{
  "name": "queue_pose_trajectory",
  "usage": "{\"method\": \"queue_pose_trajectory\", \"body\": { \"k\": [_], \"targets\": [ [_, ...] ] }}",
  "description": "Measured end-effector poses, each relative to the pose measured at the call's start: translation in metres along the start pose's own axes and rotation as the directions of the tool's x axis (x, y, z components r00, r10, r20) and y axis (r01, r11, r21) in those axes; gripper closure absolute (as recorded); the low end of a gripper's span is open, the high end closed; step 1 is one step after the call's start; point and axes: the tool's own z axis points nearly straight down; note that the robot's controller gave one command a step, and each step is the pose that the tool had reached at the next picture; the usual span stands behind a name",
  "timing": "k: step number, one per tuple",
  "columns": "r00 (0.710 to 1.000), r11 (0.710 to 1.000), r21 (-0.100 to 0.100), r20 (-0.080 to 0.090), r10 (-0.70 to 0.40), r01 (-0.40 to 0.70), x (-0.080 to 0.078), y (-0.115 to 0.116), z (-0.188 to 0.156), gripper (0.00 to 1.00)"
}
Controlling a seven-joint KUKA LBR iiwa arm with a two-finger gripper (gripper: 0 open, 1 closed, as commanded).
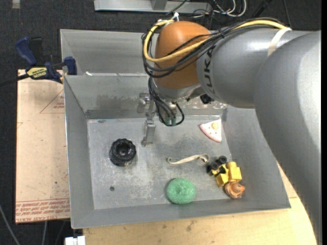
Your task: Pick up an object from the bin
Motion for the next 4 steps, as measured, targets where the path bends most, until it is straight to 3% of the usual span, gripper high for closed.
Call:
{"method": "queue_pose_trajectory", "body": {
  "k": [1,2,3,4],
  "targets": [
    [0.997,0.997,0.002,-0.015,0.076,-0.076,0.03,0.007,0.031,0.0],
    [0.997,0.997,0.002,-0.006,0.079,-0.079,0.015,0.011,0.051,0.0],
    [0.997,0.997,0.001,-0.004,0.075,-0.075,0.046,0.015,0.069,0.0],
    [0.998,0.998,-0.001,-0.005,-0.062,0.062,0.015,0.071,0.08,1.0]
  ]
}}
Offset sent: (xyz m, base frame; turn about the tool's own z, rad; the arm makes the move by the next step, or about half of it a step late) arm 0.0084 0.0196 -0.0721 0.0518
